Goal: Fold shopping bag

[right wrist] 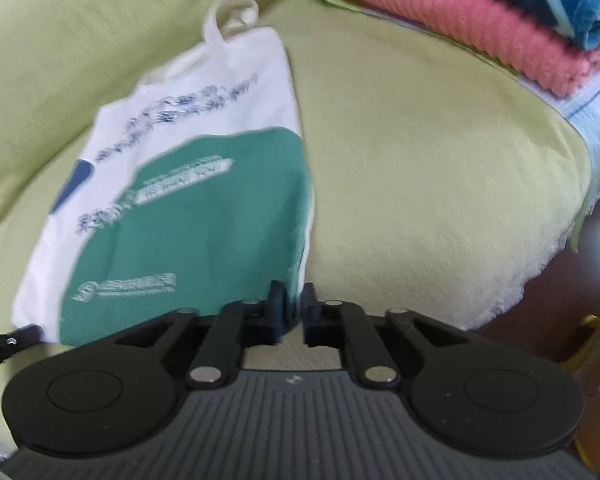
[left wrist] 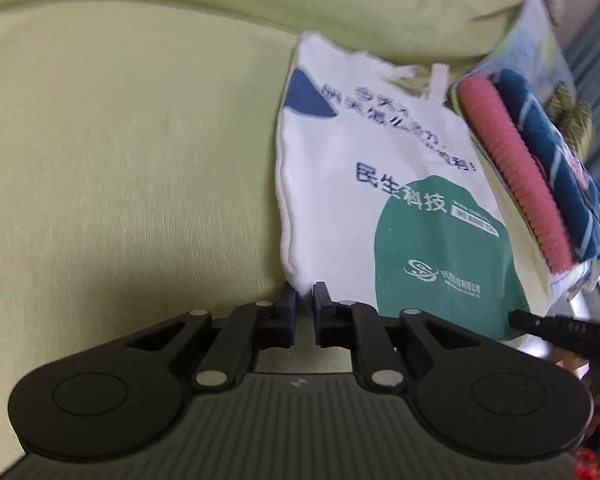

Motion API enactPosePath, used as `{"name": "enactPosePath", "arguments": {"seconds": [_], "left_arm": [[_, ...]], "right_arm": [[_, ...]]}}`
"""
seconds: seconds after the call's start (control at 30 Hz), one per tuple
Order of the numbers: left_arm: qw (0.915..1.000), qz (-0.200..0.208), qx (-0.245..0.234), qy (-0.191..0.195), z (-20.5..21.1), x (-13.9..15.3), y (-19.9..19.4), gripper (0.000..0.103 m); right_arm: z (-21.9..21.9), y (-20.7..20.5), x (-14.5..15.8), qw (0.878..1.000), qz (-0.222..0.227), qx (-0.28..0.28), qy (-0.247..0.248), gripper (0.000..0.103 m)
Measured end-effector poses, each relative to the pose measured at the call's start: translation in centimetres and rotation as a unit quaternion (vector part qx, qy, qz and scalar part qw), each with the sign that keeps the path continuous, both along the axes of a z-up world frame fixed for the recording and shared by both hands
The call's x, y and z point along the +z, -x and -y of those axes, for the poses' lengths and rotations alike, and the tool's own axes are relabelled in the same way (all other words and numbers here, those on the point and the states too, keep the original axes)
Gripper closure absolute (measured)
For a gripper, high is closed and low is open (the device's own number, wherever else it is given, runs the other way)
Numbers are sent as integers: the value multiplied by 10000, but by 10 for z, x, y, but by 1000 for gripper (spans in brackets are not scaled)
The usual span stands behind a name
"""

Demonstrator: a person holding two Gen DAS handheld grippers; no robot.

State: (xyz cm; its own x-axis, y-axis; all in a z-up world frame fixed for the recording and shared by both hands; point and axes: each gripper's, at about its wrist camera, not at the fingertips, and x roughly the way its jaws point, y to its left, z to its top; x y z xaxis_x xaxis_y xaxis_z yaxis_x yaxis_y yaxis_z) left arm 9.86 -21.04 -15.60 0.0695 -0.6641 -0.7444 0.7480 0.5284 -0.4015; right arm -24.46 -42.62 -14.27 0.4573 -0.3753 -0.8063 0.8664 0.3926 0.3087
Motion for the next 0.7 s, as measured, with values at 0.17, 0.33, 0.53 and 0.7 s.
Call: {"name": "enactPosePath", "arguments": {"seconds": [0.17,0.33,0.53,0.7], "left_arm": [[9914,1169,299,-511,-23,30,6,98],[9787,1926,-661,-256,14,50,30,98],[9516,2515,-1606,-739,64,9,49,97],[9400,2957,-1431,-922,70,4,28,92]], "right_arm": [[-18,0,21,9886,-502,249,1394,71],[-51,-55,29,9448,-483,1769,2717,77],[-74,-152,11,8820,-608,3374,3233,82],[-23,-167,-8,8972,-1215,2885,3114,87]]}}
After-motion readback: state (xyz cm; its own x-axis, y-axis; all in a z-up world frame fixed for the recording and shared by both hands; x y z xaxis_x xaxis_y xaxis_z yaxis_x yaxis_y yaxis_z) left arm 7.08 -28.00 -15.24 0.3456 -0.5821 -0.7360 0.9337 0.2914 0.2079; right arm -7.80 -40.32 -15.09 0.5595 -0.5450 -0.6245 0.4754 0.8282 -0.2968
